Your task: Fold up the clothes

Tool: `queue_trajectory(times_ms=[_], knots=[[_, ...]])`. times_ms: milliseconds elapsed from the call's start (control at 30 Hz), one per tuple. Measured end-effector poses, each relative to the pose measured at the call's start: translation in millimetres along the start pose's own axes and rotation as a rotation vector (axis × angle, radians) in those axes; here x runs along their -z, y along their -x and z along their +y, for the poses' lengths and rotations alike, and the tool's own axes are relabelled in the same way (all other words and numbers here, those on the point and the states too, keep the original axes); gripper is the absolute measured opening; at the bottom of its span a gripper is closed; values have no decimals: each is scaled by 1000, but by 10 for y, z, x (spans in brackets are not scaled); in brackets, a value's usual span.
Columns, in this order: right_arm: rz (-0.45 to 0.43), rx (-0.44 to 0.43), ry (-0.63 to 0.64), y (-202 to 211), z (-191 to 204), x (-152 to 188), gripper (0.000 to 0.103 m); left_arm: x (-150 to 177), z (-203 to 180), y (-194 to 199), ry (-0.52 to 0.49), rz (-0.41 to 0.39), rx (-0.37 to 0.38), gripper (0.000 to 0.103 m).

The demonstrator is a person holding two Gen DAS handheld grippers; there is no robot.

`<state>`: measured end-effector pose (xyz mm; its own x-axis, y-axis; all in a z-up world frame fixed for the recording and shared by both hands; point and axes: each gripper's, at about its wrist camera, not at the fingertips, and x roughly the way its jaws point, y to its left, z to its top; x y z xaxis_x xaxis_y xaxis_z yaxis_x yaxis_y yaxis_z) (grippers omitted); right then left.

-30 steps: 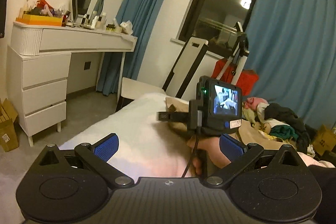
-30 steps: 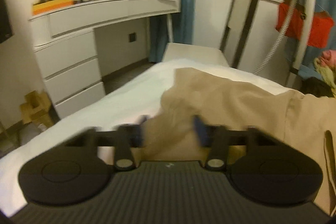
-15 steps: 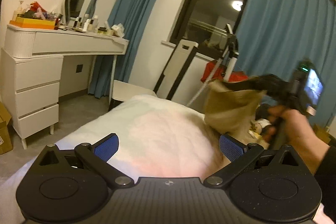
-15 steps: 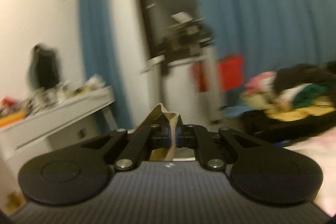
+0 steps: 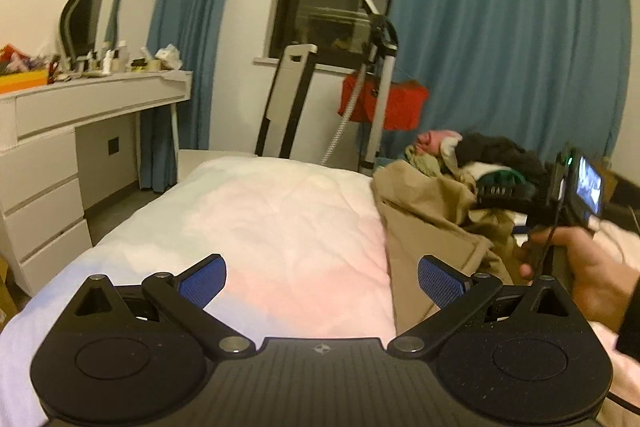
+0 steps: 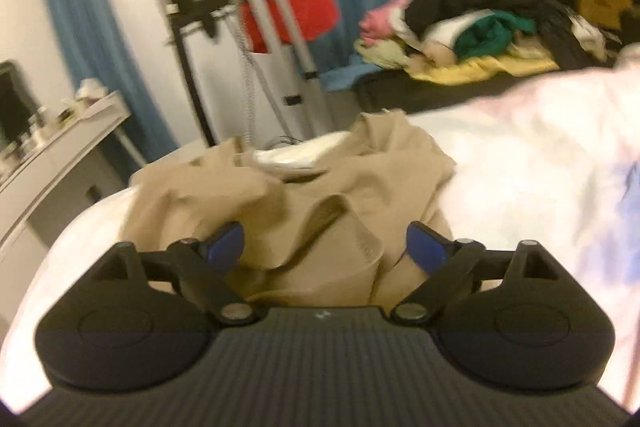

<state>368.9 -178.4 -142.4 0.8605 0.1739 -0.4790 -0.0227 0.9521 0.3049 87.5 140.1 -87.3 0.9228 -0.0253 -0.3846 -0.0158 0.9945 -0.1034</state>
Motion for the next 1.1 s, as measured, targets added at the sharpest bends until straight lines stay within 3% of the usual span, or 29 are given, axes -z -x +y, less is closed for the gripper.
queue_trajectory(times_ms=[267, 433, 533, 633, 767, 1000, 1100], knots=[[-33, -101, 65, 1162, 195, 83, 88, 15, -120, 72, 7, 33, 60, 103], [-18, -176, 37, 2202, 161, 539, 89, -30, -118, 182, 43, 59, 99, 103], [-1, -201, 51, 2715, 143, 860, 89, -115, -92, 312, 27, 67, 61, 103], [26, -156, 108, 3005, 191, 1039, 89, -224, -37, 469, -3, 68, 25, 103], [25, -176, 92, 3215, 206, 1096, 89, -358, 98, 618, -14, 115, 44, 103], [73, -194, -29, 3231, 36, 1201, 89, -161, 537, 598, -112, 329, 158, 99], [97, -184, -61, 3208, -20, 1234, 89, 22, 764, 488, -92, 441, 203, 93]])
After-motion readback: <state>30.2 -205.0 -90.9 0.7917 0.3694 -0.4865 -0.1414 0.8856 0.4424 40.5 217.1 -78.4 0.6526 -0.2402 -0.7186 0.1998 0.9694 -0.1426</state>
